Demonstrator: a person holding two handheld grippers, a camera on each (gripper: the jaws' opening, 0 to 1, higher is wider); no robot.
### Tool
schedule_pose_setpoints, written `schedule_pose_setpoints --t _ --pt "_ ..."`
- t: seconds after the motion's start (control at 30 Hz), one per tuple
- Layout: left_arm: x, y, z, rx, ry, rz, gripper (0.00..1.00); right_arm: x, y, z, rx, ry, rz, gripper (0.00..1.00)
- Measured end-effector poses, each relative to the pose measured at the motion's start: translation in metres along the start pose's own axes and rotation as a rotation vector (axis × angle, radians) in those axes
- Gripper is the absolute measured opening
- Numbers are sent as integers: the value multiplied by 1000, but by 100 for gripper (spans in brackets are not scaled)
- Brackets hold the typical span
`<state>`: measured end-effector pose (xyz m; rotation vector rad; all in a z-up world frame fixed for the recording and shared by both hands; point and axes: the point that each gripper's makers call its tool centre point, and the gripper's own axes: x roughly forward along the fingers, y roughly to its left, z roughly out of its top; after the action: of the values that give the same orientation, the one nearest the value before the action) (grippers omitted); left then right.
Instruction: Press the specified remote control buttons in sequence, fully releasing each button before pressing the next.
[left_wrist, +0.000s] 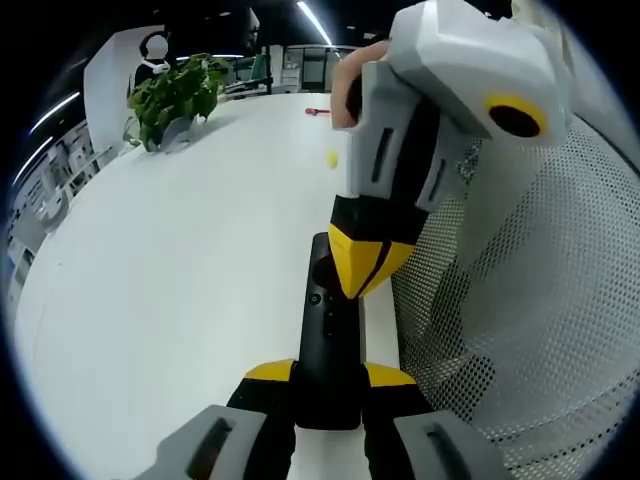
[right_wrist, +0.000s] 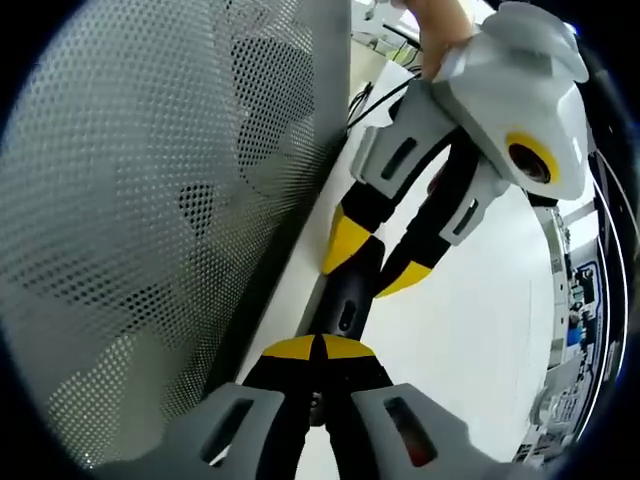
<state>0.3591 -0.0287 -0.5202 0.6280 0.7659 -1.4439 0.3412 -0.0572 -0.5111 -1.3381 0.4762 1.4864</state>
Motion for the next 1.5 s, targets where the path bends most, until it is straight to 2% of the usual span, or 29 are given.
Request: schedule_pose_setpoints --t 0.23,0.5,0.57,0.8,1.0,1.03,1.2,1.5 --pt "-1 -1 0 8 2 2 24 2 0 2 -108 45 -18 0" --pt "-1 -1 0 17 2 3 24 3 0 1 -151 66 -18 0" --pt "-1 -1 0 17 3 3 24 3 0 1 -197 76 -20 0" --pt "-2 -1 0 10 -2 3 24 3 0 1 -195 89 -15 0" --pt "-2 -1 1 -17 -8 0 24 6 1 2 -226 135 -14 0" --pt "-1 -1 1 -1 -5 0 24 6 0 2 -224 138 -15 0" --pt "-1 -1 1 7 -1 2 24 5 -1 0 -151 114 -8 0" --pt "0 -1 2 12 3 3 24 6 0 0 -113 127 -9 0"
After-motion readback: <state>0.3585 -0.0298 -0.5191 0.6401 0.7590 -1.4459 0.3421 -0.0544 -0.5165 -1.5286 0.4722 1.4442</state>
